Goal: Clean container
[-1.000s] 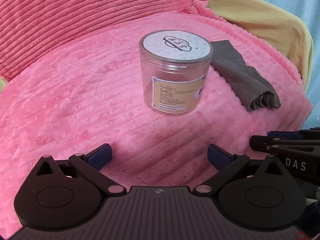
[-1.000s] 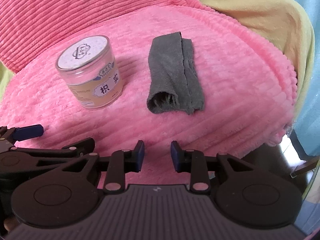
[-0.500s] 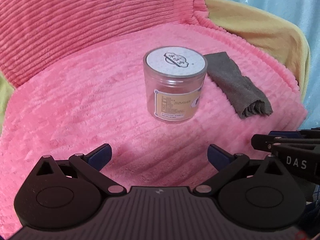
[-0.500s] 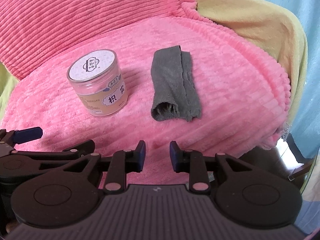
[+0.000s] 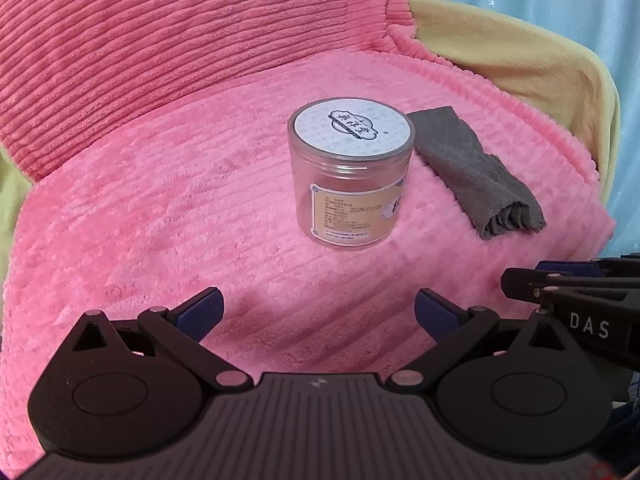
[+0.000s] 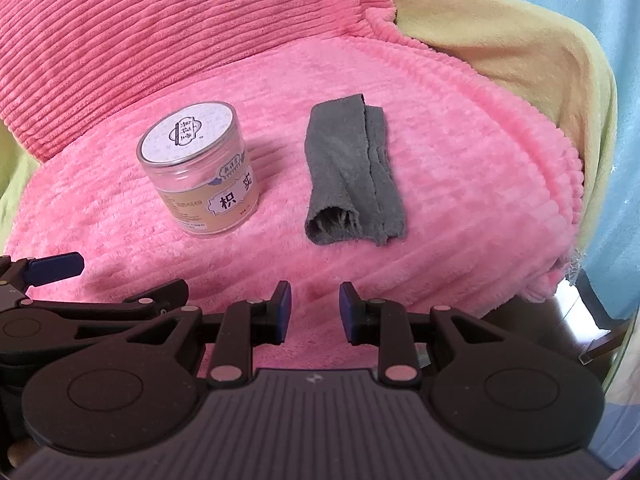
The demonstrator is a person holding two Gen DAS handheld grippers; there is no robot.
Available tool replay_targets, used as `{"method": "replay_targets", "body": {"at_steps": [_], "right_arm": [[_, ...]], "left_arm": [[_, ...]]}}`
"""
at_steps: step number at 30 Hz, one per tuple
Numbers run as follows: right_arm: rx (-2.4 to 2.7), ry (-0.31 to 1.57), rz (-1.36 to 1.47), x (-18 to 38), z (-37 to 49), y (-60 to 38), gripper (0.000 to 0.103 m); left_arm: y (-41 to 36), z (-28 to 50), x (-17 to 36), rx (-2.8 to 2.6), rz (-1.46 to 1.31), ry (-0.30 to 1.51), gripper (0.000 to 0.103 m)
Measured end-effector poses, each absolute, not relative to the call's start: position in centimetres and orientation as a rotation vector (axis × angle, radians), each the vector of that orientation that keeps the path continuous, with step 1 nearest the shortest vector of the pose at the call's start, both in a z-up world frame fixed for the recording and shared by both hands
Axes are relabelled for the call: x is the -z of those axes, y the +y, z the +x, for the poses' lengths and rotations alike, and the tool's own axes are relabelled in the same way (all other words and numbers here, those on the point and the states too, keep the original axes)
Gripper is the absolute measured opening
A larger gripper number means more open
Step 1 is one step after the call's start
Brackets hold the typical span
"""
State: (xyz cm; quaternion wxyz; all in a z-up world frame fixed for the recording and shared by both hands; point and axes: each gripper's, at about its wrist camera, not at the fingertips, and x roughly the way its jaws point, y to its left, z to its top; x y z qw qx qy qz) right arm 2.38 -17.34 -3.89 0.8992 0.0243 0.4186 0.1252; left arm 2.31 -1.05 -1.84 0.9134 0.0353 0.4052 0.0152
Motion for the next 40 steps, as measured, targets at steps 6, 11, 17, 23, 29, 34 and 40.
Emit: {"method": "replay_targets", "body": {"at_steps": [6, 11, 17, 23, 29, 34, 40], "right_arm": [[-0.261, 0.860, 0.067, 3.9, 2.6, -17.5, 0.024], [-0.261, 0.862, 0.069, 4.0, 2.8, -17.6, 0.024], [-0.252, 0.868, 0.075, 4.2, 2.7, -17.4, 0.024], [-0.255, 0.870, 0.073, 4.3, 2.5, -17.1, 0.024], [-0.258, 0.873, 0.072, 4.3, 2.4, -16.9, 0.024], [-0.263, 0.873, 0.068, 4.4, 2.4, -16.7, 0.024], [-0.267, 0.873, 0.061, 4.4, 2.4, -16.5, 0.024]], "left_arm": [[-0.4, 2.4, 1.7, -0.007, 0.036, 0.840, 0.102], [-0.5, 2.4, 1.8, -0.004, 0.037, 0.839, 0.102], [-0.4, 2.5, 1.9, -0.007, 0.046, 0.844, 0.102], [-0.4, 2.5, 2.1, -0.009, 0.050, 0.847, 0.102], [-0.2, 2.8, 2.2, -0.009, 0.050, 0.852, 0.102], [-0.1, 2.8, 2.3, -0.017, 0.049, 0.857, 0.102], [0.1, 2.9, 2.4, -0.022, 0.053, 0.859, 0.102]]}}
